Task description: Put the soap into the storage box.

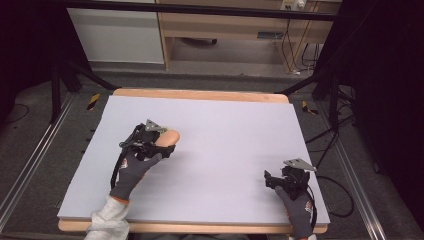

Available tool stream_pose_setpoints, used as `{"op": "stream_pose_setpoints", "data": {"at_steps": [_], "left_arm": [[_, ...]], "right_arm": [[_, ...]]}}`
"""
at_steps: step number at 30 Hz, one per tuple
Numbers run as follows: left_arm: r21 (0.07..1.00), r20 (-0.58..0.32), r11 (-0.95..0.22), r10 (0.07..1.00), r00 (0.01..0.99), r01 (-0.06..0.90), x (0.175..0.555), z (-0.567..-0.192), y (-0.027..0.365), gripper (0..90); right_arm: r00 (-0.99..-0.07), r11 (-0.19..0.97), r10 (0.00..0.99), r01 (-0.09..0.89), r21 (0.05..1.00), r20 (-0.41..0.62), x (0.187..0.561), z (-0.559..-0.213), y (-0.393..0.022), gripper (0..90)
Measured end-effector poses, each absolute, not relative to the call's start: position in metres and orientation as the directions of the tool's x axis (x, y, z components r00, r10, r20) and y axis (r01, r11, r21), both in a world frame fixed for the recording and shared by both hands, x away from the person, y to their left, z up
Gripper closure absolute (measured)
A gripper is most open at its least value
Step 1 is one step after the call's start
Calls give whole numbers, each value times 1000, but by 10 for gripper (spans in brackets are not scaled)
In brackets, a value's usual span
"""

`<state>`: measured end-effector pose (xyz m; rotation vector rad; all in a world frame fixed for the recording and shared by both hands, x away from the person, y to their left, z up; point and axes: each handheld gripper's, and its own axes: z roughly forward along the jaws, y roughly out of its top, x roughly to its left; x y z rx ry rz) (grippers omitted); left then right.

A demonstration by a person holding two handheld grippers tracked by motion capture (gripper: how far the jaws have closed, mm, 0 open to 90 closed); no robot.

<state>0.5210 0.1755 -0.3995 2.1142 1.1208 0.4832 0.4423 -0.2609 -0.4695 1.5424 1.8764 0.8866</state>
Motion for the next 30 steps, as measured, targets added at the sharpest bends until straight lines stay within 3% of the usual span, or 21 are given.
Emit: {"op": "stream_pose_setpoints", "data": {"at_steps": [30], "left_arm": [[706, 5, -335, 883, 470, 623, 545, -413, 195, 316]], "right_arm": [[-191, 124, 982, 623, 772, -3, 443, -470, -260, 59]]}}
